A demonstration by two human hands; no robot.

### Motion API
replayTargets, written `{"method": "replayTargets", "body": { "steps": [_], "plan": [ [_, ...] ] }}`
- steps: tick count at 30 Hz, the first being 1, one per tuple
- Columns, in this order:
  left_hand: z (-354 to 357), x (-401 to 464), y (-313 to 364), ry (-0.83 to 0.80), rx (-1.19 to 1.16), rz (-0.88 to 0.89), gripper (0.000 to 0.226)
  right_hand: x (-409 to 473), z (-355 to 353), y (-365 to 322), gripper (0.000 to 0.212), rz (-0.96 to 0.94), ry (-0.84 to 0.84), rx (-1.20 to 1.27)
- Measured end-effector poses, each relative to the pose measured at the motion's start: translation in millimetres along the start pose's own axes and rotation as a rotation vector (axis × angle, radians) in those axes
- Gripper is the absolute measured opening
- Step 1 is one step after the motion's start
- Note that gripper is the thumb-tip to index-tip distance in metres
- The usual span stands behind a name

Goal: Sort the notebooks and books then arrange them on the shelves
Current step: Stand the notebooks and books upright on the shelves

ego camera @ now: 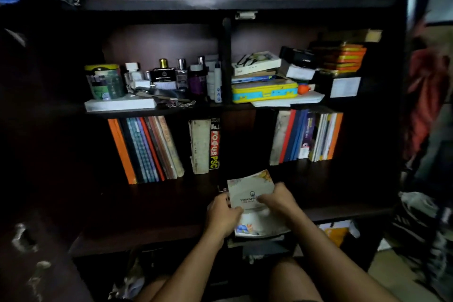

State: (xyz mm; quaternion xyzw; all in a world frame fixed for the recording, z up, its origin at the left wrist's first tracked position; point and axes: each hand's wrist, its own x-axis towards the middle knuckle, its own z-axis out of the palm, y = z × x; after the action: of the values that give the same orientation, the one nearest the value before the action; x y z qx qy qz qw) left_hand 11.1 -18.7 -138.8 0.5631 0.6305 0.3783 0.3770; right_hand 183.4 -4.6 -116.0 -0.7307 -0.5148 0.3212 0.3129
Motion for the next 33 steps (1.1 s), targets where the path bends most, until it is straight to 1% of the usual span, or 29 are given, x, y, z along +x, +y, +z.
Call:
{"method": "replayTargets", "body": {
  "steps": [2, 4, 5, 6, 7, 8, 9, 10, 12, 13, 14, 16, 18, 21, 24, 27, 29, 31, 33],
  "plan": [
    [9.0, 4.4, 0.1, -0.068, 0.007, 0.052, 0.056, -0.9, -10.6, 7.8, 0.043, -0.002, 0.076, 0.036],
    [13.4, 8.3, 0.9, -0.15, -0.031, 0.122, 0.056, -3.2, -24.7, 19.3, 0.043, 0.007, 0.171, 0.101],
    [15.3, 11.3, 2.0, -0.127, -0.016, 0.193, 0.052, -3.9, -33.4, 26.3, 0.043, 0.015, 0.229, 0.133],
    [14.7, 14.7, 1.7, -0.044, 0.067, 0.264, 0.047, -5.0, -39.4, 33.3, 0.041, 0.018, 0.273, 0.156],
    [14.7, 20.6, -0.7, 0.056, 0.247, 0.327, 0.044, -5.2, -44.8, 40.0, 0.039, 0.03, 0.313, 0.173],
    [12.0, 24.5, -3.2, 0.137, 0.472, 0.354, 0.046, -5.5, -48.0, 46.1, 0.037, 0.039, 0.339, 0.193],
    [10.8, 28.4, -6.6, 0.146, 0.61, 0.327, 0.052, -5.1, -49.9, 50.6, 0.036, 0.047, 0.354, 0.22],
    [10.6, 30.0, -8.4, 0.091, 0.681, 0.304, 0.057, -5.4, -49.9, 53.8, 0.036, 0.051, 0.359, 0.254],
    [14.8, 35.3, -12.3, -0.068, 0.674, 0.331, 0.062, -4.9, -43.9, 55.7, 0.034, 0.044, 0.35, 0.271],
    [17.1, 38.8, -12.7, -0.142, 0.635, 0.354, 0.061, -5.6, -38.8, 52.4, 0.032, 0.033, 0.339, 0.239],
    [17.9, 40.9, -8.9, -0.207, 0.576, 0.374, 0.061, -6.3, -33.2, 48.6, 0.031, 0.024, 0.316, 0.192],
    [17.3, 47.1, -5.8, -0.273, 0.411, 0.36, 0.063, -7.4, -18.4, 38.0, 0.032, 0.006, 0.259, 0.095],
    [15.5, 48.2, -5.4, -0.276, 0.258, 0.372, 0.068, -5.9, -2.4, 29.5, 0.038, -0.007, 0.234, -0.037],
    [16.8, 50.0, -13.0, -0.237, 0.192, 0.41, 0.071, -8.1, 13.3, 23.1, 0.049, -0.018, 0.264, -0.202],
    [17.4, 53.2, -14.4, -0.2, 0.208, 0.381, 0.069, -14.9, 12.2, 21.0, 0.055, -0.054, 0.249, -0.254],
    [19.3, 50.4, -14.4, -0.179, 0.306, 0.416, 0.064, -24.4, 2.4, 19.2, 0.061, -0.07, 0.204, -0.237],
    [20.6, 46.9, -14.8, -0.176, 0.321, 0.406, 0.065, -36.9, -1.1, 23.7, 0.068, -0.066, 0.239, -0.334],
    [20.8, 41.1, -12.5, -0.155, 0.325, 0.407, 0.064, -53.1, -3.3, 32.5, 0.066, -0.054, 0.265, -0.483],
    [19.0, 37.5, -10.7, -0.157, 0.353, 0.427, 0.058, -61.4, -4.5, 41.6, 0.059, -0.046, 0.243, -0.5]
  ]
}}
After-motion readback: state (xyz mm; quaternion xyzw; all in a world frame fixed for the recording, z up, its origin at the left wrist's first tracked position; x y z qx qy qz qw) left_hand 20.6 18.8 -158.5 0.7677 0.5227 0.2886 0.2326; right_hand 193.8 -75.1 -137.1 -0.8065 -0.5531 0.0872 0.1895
